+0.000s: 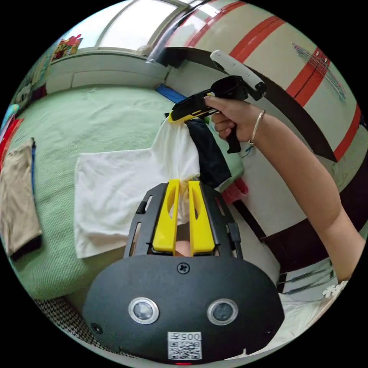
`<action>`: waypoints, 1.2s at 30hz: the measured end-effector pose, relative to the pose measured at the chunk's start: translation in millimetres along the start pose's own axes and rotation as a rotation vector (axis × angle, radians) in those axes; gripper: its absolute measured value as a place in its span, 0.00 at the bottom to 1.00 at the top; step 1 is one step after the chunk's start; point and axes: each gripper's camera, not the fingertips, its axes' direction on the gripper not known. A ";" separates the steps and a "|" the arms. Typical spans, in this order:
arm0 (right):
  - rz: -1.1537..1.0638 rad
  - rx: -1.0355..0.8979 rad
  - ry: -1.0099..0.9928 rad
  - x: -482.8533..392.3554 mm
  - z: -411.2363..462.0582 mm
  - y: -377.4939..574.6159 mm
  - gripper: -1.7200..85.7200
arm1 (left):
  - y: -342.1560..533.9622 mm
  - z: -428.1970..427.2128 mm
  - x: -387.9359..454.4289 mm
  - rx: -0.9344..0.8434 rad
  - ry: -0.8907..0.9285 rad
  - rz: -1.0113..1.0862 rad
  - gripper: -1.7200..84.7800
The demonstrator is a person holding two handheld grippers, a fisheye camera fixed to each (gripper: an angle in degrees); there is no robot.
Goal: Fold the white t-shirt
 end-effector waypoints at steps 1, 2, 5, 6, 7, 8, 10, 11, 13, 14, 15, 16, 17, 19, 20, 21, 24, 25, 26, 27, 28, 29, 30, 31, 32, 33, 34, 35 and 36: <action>-0.037 -0.001 -0.010 -29.2 3.6 -9.7 0.06 | 4.1 -11.7 -16.6 0.011 -0.033 -0.040 0.08; -0.066 -0.004 -0.025 -57.8 10.6 -19.3 0.06 | 6.5 -16.7 -24.8 0.014 -0.049 -0.059 0.08; -0.110 -0.005 -0.151 -118.5 39.9 -36.9 0.10 | 22.6 -32.3 -67.1 -0.002 -0.159 -0.174 0.09; -0.113 -0.010 -0.179 -127.8 47.0 -39.0 0.11 | 31.3 -33.0 -84.2 -0.018 -0.200 -0.210 0.11; -0.117 -0.029 -0.215 -143.3 60.6 -42.0 0.12 | 39.7 -31.3 -101.6 -0.045 -0.245 -0.260 0.13; -0.125 -0.048 -0.231 -154.0 71.6 -43.0 0.14 | 43.5 -29.9 -109.9 -0.066 -0.262 -0.282 0.15; -0.156 -0.035 -0.239 -159.6 78.7 -39.2 0.15 | 56.2 -30.7 -134.8 -0.086 -0.288 -0.340 0.15; -0.165 -0.012 -0.236 -154.7 79.4 -34.7 0.15 | 58.0 -31.7 -138.5 -0.081 -0.284 -0.346 0.15; -0.169 0.035 -0.246 -135.5 79.3 -25.8 0.15 | 57.8 -29.8 -148.0 -0.076 -0.255 -0.343 0.17; -0.152 0.063 -0.245 -116.1 81.4 -18.9 0.16 | 56.5 -27.7 -149.6 -0.079 -0.248 -0.341 0.17; -0.139 0.075 -0.238 -105.3 83.5 -15.1 0.16 | 52.9 -22.4 -152.0 -0.082 -0.231 -0.330 0.18; -0.114 0.089 -0.224 -83.4 90.1 -7.0 0.17 | 48.1 -15.1 -153.7 -0.089 -0.204 -0.317 0.20; -0.070 0.084 -0.221 -60.9 100.1 1.6 0.17 | 45.5 -11.0 -154.3 -0.097 -0.194 -0.312 0.20; 0.005 0.064 -0.271 -30.3 118.9 16.6 0.18 | 35.7 6.1 -155.0 -0.141 -0.188 -0.287 0.21; 0.041 0.061 -0.299 -16.0 131.4 27.5 0.18 | 34.1 9.8 -154.8 -0.145 -0.188 -0.284 0.21; 0.054 0.061 -0.304 -11.0 137.4 32.7 0.18 | 31.8 17.1 -154.1 -0.158 -0.188 -0.285 0.21; 0.067 0.059 -0.306 -4.1 165.3 53.5 0.19 | 28.6 25.3 -148.0 -0.184 -0.261 -0.277 0.20; 0.060 0.063 -0.319 -7.3 174.5 59.6 0.19 | 27.7 26.3 -144.5 -0.191 -0.285 -0.274 0.20; 0.054 0.076 -0.319 -13.0 181.5 65.5 0.19 | 27.1 27.0 -142.6 -0.195 -0.296 -0.271 0.19; 0.049 0.087 -0.306 -16.7 183.7 68.4 0.19 | 26.2 28.3 -138.4 -0.199 -0.307 -0.262 0.18; 0.037 0.110 -0.263 -25.3 186.2 74.1 0.17 | 25.3 29.4 -133.8 -0.201 -0.314 -0.250 0.16; 0.018 0.139 -0.210 -35.7 186.9 80.7 0.16 | 24.8 29.9 -131.6 -0.202 -0.320 -0.246 0.15; -0.002 0.149 -0.197 -41.7 187.5 84.1 0.14 | 24.2 31.4 -127.7 -0.203 -0.296 -0.237 0.13; -0.049 0.140 -0.195 -54.5 191.4 90.2 0.11 | 24.3 32.6 -125.8 -0.199 -0.274 -0.250 0.11; -0.066 0.117 -0.150 -65.8 196.4 95.6 0.09 | 24.4 32.9 -125.1 -0.197 -0.268 -0.255 0.11; -0.069 0.114 -0.114 -70.8 197.9 98.7 0.08 | 24.5 32.4 -123.9 -0.200 -0.268 -0.264 0.10; -0.095 0.134 -0.085 -79.1 197.0 105.6 0.07 | 24.6 29.8 -121.8 -0.198 -0.266 -0.272 0.10; -0.109 0.152 -0.082 -83.1 194.0 112.3 0.07 | 24.8 27.5 -120.1 -0.192 -0.261 -0.275 0.09; -0.112 0.161 -0.091 -83.5 191.7 115.6 0.07 | 25.3 21.7 -114.7 -0.176 -0.255 -0.268 0.09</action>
